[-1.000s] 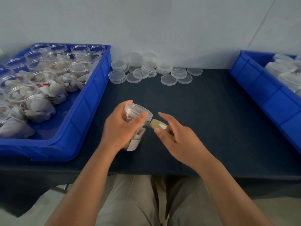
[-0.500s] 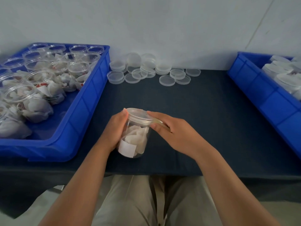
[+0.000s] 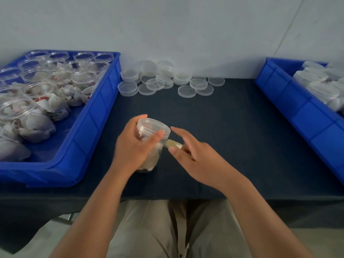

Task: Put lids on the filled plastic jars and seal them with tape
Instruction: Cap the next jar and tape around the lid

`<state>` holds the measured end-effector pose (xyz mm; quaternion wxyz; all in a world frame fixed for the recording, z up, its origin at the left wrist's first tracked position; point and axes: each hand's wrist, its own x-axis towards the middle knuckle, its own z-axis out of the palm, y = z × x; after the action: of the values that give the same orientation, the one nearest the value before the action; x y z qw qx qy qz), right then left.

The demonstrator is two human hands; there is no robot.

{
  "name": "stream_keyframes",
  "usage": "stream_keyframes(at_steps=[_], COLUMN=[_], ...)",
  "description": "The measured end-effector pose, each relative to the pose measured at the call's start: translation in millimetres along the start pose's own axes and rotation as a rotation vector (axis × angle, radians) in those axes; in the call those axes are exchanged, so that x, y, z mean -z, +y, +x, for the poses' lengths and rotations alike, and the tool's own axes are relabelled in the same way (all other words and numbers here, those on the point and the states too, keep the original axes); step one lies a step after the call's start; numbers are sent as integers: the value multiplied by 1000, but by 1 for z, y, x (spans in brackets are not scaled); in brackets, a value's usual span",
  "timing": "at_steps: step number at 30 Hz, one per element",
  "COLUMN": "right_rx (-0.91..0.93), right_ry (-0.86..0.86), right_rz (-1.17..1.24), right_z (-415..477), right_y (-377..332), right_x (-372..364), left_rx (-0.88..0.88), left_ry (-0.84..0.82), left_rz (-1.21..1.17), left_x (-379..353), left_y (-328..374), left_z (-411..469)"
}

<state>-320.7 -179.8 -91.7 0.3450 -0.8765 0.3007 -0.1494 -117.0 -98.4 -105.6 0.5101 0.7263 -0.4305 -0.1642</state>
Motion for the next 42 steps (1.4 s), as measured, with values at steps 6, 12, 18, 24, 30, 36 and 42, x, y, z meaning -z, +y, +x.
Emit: stream_keyframes(at_steps=[6, 12, 18, 24, 30, 36, 42], right_rx=[-18, 12, -75, -121, -218, -432, -180], right_ry=[-21, -159, -69, 92, 74, 73, 109], right_rz=[-32, -37, -106, -360, -514, -606, -719], right_z=[15, 15, 13, 16, 35, 54, 23], right_y=[1, 2, 3, -11, -17, 23, 62], right_x=[12, 25, 21, 6, -9, 2, -8], left_rx=[17, -17, -62, -117, -127, -134, 4], left_ry=[-150, -151, -196, -188, -183, -467, -253], left_rz=[-169, -200, -215, -126, -48, -291, -393], left_x=[17, 19, 13, 6, 6, -7, -8], left_y=[-20, -19, -16, -7, -1, 18, 4], left_z=[15, 15, 11, 4, 1, -34, -23])
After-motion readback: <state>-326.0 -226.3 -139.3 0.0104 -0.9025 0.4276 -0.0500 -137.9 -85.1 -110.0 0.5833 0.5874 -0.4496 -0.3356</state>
